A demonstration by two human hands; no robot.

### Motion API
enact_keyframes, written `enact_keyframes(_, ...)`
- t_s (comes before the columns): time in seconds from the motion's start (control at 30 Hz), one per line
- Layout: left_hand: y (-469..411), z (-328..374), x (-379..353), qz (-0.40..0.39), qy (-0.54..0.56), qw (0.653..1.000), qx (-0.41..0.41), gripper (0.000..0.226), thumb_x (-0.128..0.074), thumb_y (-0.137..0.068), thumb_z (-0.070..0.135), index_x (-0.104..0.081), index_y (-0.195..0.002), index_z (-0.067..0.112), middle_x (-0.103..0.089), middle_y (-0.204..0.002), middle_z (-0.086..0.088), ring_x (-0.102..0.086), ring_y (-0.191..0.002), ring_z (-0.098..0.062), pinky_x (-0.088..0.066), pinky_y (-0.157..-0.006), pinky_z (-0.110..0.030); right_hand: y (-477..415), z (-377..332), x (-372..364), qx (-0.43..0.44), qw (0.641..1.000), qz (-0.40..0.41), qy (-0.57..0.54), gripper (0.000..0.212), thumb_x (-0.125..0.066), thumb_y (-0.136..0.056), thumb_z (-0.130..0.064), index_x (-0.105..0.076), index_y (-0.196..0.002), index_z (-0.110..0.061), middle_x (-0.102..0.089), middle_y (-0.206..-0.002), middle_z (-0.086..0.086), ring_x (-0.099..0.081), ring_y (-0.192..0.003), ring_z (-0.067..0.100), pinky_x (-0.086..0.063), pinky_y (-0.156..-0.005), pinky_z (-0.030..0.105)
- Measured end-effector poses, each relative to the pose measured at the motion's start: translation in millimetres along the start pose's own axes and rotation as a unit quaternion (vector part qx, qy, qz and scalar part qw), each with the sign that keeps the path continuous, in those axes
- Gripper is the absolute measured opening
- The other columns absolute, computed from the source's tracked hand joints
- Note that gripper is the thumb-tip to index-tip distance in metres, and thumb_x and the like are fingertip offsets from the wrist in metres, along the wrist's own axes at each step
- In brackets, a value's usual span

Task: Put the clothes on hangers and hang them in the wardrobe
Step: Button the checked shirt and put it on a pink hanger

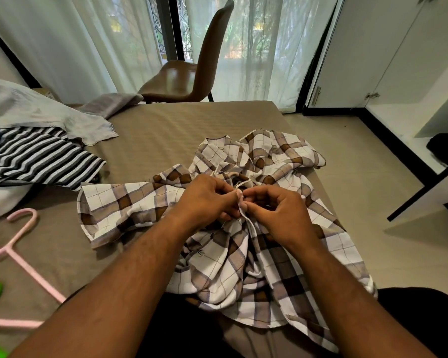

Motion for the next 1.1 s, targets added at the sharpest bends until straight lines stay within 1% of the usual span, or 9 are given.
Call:
enact_keyframes(0.13, -2, -1, 0, 0.016, -0.031, 0.999, -0.012, 0.015, -0.062, -0.099, 0.022, -0.074, -0.096, 0.014, -0.077, -0.079, -0.007, -0.075, -0.077, -0.021, -0.062, -0.069, -0.031, -2, 3, -1, 0.004, 1.0, -0.004, -0.012, 0.024, -0.081, -0.085, -0.021, -0.078, -0.109, -0.022, -0.078, -0.098, -0.008, -0.074, -0.093, 0.008, -0.062, -0.084, 0.038)
enact_keyframes(0.23, -4, -4, -1, 0.037, -0.037, 0.999, -0.003, 0.015, -0.06, -0.101, 0.024, -0.073, -0.094, 0.017, -0.075, -0.083, -0.006, -0.073, -0.077, -0.022, -0.061, -0.067, -0.031, -2, -2, -2, 0.067, 0.995, 0.024, 0.064, 0.024, -0.082, -0.085, -0.025, -0.077, -0.109, -0.026, -0.074, -0.104, -0.012, -0.07, -0.098, 0.004, -0.061, -0.086, 0.031)
enact_keyframes(0.33, -2, -10, -12, 0.018, 0.059, 0.996, 0.064, 0.015, -0.059, -0.101, 0.022, -0.073, -0.096, 0.016, -0.072, -0.091, -0.007, -0.065, -0.078, -0.018, -0.056, -0.07, -0.029, 1, -4, -3, 0.146, 0.974, 0.054, 0.165, 0.026, -0.082, -0.084, -0.024, -0.074, -0.109, -0.021, -0.071, -0.106, -0.008, -0.066, -0.1, 0.004, -0.057, -0.087, 0.023)
enact_keyframes(0.47, 0, -11, -21, 0.036, 0.071, 0.993, 0.085, 0.016, -0.06, -0.1, 0.022, -0.075, -0.097, 0.015, -0.073, -0.094, -0.009, -0.065, -0.078, -0.016, -0.053, -0.06, -0.024, 6, -3, -2, 0.173, 0.964, 0.072, 0.191, 0.022, -0.082, -0.084, -0.021, -0.074, -0.104, -0.017, -0.072, -0.099, -0.006, -0.064, -0.091, 0.001, -0.051, -0.08, 0.009)
enact_keyframes(0.63, -3, -12, -13, 0.067, 0.027, 0.995, 0.075, 0.017, -0.059, -0.101, 0.022, -0.075, -0.101, 0.015, -0.071, -0.098, -0.005, -0.065, -0.087, -0.014, -0.046, -0.061, -0.021, -4, -3, 0, 0.159, 0.969, -0.008, 0.188, 0.029, -0.081, -0.085, -0.024, -0.074, -0.112, -0.018, -0.073, -0.104, -0.007, -0.067, -0.092, 0.001, -0.053, -0.084, 0.011)
enact_keyframes(0.77, -4, -11, -14, 0.067, 0.016, 0.995, 0.067, 0.016, -0.061, -0.1, 0.021, -0.076, -0.1, 0.015, -0.073, -0.099, -0.004, -0.068, -0.096, -0.018, -0.052, -0.071, -0.027, -3, -2, -1, 0.17, 0.968, 0.007, 0.187, 0.024, -0.079, -0.086, -0.018, -0.074, -0.109, -0.017, -0.073, -0.099, -0.006, -0.067, -0.087, 0.001, -0.055, -0.08, 0.012)
enact_keyframes(0.97, -3, -5, -19, 0.083, 0.031, 0.994, 0.059, 0.013, -0.066, -0.096, 0.015, -0.077, -0.101, 0.009, -0.074, -0.094, -0.004, -0.067, -0.079, -0.008, -0.049, -0.051, -0.009, 5, 2, -9, 0.211, 0.949, 0.079, 0.219, 0.016, -0.076, -0.079, -0.005, -0.063, -0.075, -0.012, -0.059, -0.078, -0.001, -0.056, -0.071, 0.014, -0.051, -0.062, 0.029)
enact_keyframes(1.03, -4, -5, -18, 0.093, 0.0, 0.994, 0.054, 0.013, -0.065, -0.097, 0.018, -0.077, -0.099, 0.012, -0.074, -0.09, -0.001, -0.068, -0.08, -0.01, -0.054, -0.055, -0.014, 7, 4, -12, 0.205, 0.952, 0.089, 0.207, 0.018, -0.079, -0.08, -0.006, -0.063, -0.075, -0.012, -0.059, -0.076, -0.003, -0.055, -0.07, 0.01, -0.05, -0.063, 0.025)
enact_keyframes(1.1, -7, -7, -15, 0.097, -0.023, 0.994, 0.054, 0.017, -0.063, -0.099, 0.022, -0.078, -0.097, 0.015, -0.074, -0.088, -0.001, -0.069, -0.085, -0.015, -0.061, -0.074, -0.031, 5, 4, -12, 0.171, 0.97, 0.071, 0.156, 0.015, -0.082, -0.082, -0.011, -0.067, -0.084, -0.014, -0.065, -0.081, -0.007, -0.062, -0.076, 0.007, -0.052, -0.067, 0.017)
Point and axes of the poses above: each hand's wrist, its own y-axis away from the middle knuckle, its own x-axis out of the back of the hand, z = x × y, the point moved 4 cm from there along -y, towards the middle knuckle
